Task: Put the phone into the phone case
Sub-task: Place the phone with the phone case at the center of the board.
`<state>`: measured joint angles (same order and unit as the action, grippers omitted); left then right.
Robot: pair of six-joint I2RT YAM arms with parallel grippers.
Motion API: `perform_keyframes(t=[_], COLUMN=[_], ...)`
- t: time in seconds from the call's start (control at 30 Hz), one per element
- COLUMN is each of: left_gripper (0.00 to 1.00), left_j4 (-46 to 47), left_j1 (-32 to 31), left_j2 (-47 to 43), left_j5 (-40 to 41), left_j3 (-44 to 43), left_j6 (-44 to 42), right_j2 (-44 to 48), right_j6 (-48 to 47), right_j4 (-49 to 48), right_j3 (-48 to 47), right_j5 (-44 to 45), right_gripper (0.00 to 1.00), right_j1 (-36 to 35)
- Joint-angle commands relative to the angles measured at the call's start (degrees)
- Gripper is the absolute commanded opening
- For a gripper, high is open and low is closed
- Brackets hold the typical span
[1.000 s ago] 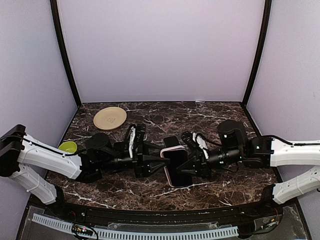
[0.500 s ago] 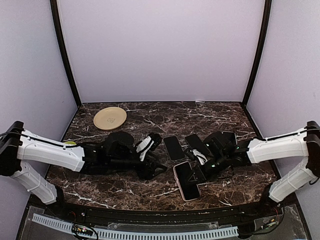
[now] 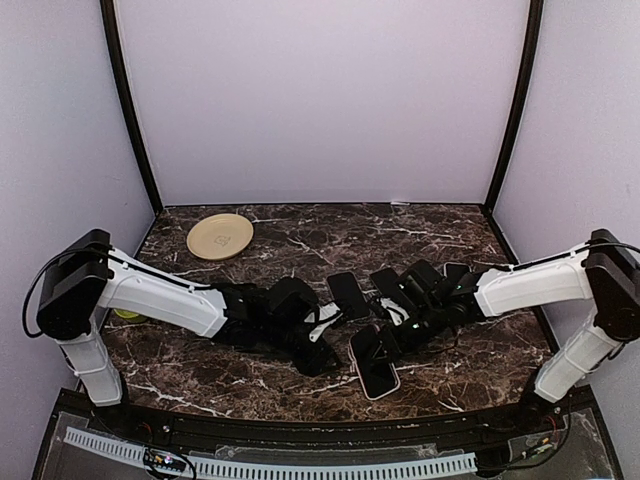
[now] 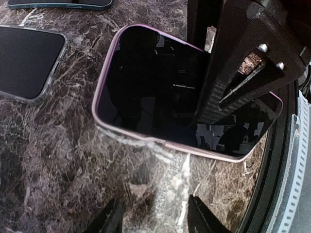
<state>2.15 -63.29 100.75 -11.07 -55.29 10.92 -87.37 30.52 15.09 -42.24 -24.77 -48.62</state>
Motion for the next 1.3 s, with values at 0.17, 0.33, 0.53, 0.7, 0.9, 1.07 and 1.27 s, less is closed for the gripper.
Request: perform_keyframes(t=[0.17, 0.33, 0.53, 0.7, 0.9, 1.07, 1.27], left_gripper=[0.41, 0.38, 0.35, 0.33, 0.28, 0.22, 0.15], left_j4=[-1.32, -1.3, -1.55, -1.4, -1.32, -1.19, -0.28], left_j1=[-0.42, -0.5, -1.06, -1.5, -1.79, -2.01, -2.1], left_j2=[4.83, 7.18, 8.75, 9.95, 11.08, 11.78, 13.37], left_j5=[-2.44, -3.46, -3.83, -4.49, -5.35, -5.99, -6.97], left_j3=[-4.95, -6.37, -7.82, -8.34, -8.88, -9.36, -9.37], left_j6=[-1.25, -1.72, -2.52, -2.88, -3.09, -3.58, -3.66], right_j2=[-4.02, -3.43, -2.56, -0.96, 0.51, 0.21, -0.88], right_j6=[-2.73, -2.97, -3.16, -2.14, 0.74, 3.48, 7.21], right_j4=[7.64, 10.34, 13.05, 12.87, 12.0, 9.82, 7.24], right_j3=[-0.87, -2.2, -3.66, -2.95, -0.41, 1.85, 2.02], right_j5=[15.31, 18.52, 21.35, 19.62, 18.45, 17.11, 16.14], right_gripper=[0.38, 0.49, 0.52, 0.35, 0.23, 0.13, 0.02], right_j1=[0.89, 0.78, 0.8, 0.45, -1.87, -4.02, -8.0])
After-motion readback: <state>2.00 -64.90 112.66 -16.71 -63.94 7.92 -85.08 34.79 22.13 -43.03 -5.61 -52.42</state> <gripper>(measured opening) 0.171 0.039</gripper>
